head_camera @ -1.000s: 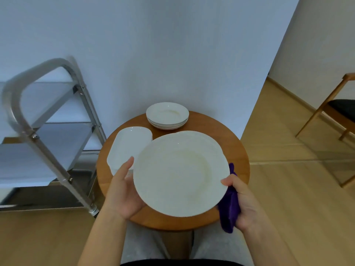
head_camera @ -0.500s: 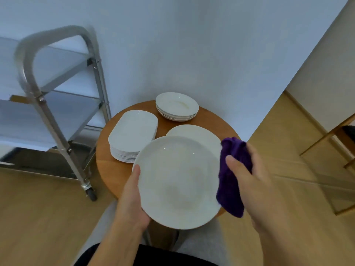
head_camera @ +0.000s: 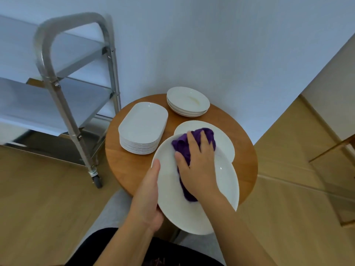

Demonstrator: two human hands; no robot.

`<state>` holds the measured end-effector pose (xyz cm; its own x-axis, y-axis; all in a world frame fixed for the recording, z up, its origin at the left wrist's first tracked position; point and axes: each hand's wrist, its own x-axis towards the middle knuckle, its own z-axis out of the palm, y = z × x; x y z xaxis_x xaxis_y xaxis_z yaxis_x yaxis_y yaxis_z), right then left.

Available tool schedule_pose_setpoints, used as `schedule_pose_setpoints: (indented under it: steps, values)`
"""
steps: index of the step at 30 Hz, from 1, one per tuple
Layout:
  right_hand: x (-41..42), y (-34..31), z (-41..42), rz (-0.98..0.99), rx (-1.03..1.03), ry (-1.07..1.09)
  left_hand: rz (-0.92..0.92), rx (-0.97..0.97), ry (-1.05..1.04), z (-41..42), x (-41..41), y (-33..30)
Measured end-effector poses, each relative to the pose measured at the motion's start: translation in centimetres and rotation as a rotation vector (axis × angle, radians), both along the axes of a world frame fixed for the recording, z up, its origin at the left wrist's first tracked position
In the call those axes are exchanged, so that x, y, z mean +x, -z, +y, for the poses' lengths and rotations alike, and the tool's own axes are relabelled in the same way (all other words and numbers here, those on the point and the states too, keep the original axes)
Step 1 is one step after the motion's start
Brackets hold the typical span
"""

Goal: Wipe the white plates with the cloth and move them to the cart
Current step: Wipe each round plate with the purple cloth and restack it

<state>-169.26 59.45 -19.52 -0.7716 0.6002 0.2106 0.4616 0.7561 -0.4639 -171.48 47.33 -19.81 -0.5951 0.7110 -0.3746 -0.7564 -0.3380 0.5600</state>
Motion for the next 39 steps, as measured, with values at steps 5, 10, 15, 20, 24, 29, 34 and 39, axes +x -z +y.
schedule_pose_setpoints:
  steps: [5, 10, 15, 20, 24, 29, 34, 39]
  values:
    - [1.1, -0.3, -3.4, 0.085, 0.004, -0.278, -0.031, 0.106, -0.058, -0.1, 0.0, -0.3]
    - [3.1, -1.1, -5.3, 0.07, -0.016, -0.355, -0.118, 0.141, -0.118, -0.2, -0.6, -0.5]
    - [6.9, -1.2, -3.5, -0.023, -0.045, -0.415, -0.029, 0.224, -0.052, -1.0, -2.1, -1.0]
    - [7.9, -1.2, -0.2, -0.041, 0.084, -0.312, 0.047, 0.24, -0.058, -1.0, -1.7, -1.2]
    - [6.4, -1.0, 1.3, -0.007, 0.173, -0.171, 0.055, 0.196, -0.095, -1.0, -1.6, -1.2]
    - [2.8, -1.0, 0.2, 0.098, 0.055, -0.047, 0.022, 0.169, -0.029, -1.0, -0.8, -1.1]
    - [1.1, -0.7, -3.6, 0.19, -0.057, -0.218, 0.016, 0.195, -0.024, -0.6, -0.6, -1.0]
    - [2.1, -0.3, -6.2, 0.11, -0.047, -0.353, 0.03, 0.102, -0.138, -0.7, -1.0, -0.6]
